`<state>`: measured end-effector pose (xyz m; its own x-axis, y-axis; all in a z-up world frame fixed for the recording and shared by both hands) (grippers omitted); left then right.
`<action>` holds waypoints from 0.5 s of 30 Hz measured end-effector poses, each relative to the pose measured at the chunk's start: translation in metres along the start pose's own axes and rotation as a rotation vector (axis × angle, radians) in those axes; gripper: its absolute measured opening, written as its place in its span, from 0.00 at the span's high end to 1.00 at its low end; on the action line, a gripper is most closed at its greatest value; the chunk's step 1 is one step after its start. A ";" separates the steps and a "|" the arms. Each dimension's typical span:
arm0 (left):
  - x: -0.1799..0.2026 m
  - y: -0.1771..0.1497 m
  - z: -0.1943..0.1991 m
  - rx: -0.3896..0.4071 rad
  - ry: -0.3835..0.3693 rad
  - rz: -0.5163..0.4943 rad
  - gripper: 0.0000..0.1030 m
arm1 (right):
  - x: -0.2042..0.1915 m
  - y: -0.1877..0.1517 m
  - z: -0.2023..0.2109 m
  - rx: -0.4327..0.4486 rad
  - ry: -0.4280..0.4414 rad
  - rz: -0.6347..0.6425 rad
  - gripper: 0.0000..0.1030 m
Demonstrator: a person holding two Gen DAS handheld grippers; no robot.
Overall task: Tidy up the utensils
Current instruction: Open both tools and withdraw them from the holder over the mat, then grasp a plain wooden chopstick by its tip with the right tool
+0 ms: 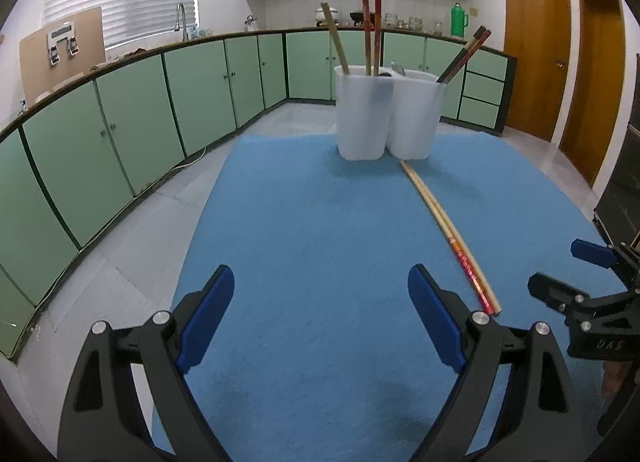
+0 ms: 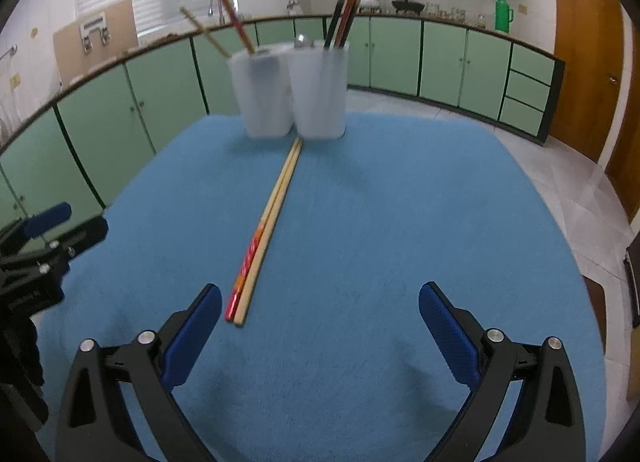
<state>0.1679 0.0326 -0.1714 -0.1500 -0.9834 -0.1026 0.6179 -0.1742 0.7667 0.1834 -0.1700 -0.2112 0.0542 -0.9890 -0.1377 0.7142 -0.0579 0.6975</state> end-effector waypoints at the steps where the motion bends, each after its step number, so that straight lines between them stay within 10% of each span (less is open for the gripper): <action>1: -0.001 -0.001 -0.001 -0.005 -0.001 0.003 0.16 | -0.002 -0.002 -0.003 -0.017 -0.010 0.007 0.07; 15: 0.004 -0.001 -0.007 -0.018 -0.010 0.005 0.14 | -0.009 -0.008 -0.026 -0.107 -0.038 0.030 0.16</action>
<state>0.1718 0.0283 -0.1774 -0.1547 -0.9836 -0.0927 0.6324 -0.1707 0.7556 0.1952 -0.1571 -0.2334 0.0516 -0.9947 -0.0894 0.7830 -0.0153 0.6218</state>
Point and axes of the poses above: each gripper's, at about its wrist camera, not at the fingertips, and z roughly against the way its jaws point, x to its right, y to its top, the point moved 2 cm from there along -z, roughly the way its jaws point, and after that the axes turned 5 degrees about -z, right-handed, at the moved point
